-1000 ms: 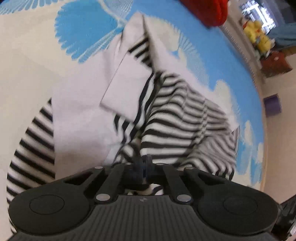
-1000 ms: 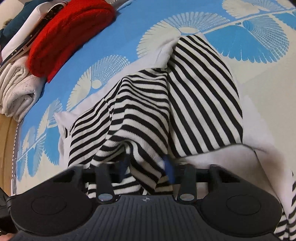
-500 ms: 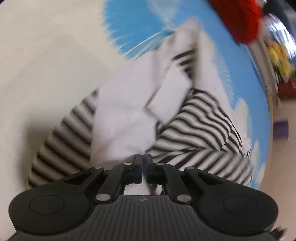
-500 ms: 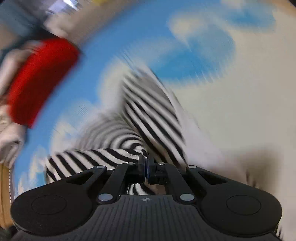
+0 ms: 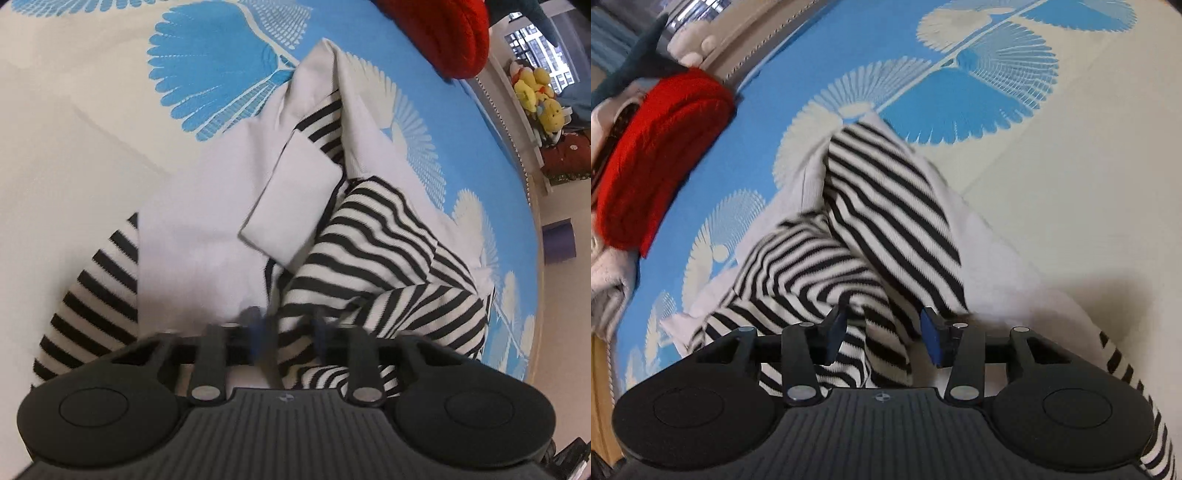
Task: Fold small clothes
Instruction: 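Fold the shirt side inward with both grippers toward the center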
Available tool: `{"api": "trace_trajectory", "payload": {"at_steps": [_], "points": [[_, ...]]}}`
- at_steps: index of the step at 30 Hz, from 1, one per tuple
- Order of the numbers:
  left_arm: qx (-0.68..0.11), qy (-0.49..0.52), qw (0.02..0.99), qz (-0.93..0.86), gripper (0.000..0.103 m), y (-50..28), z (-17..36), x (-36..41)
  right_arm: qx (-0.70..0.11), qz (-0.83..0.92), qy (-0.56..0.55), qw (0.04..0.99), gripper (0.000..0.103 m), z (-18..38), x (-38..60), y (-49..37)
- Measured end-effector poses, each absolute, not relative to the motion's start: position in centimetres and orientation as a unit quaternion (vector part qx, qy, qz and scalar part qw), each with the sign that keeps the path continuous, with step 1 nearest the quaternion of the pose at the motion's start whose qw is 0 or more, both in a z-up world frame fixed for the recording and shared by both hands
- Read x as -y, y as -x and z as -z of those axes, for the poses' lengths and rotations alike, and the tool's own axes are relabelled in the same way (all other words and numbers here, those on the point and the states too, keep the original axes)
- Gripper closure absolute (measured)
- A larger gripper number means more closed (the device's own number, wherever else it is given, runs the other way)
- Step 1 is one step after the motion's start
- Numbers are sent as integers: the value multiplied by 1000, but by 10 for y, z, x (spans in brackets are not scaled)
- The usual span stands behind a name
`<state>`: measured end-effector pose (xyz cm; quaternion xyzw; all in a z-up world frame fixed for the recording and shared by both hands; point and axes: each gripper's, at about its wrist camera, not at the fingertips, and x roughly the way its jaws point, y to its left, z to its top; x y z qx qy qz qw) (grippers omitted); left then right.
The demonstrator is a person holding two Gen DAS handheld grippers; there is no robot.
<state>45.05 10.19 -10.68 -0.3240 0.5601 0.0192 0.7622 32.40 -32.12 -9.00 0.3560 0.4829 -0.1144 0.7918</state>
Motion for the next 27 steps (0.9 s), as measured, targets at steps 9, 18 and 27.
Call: {"api": "trace_trajectory", "payload": {"at_steps": [9,18,27], "points": [[-465,213,859,-32,101,-444,49,-91,-399,79,-359,840,102,64,307,-319],[-469,161,867,-39,76,-445,45,-85,-462,194,-333,799,65,87,312,-317],[-399,97,912,-7,77,-430,21,-55,-355,197,-196,893,62,35,279,-312]]}}
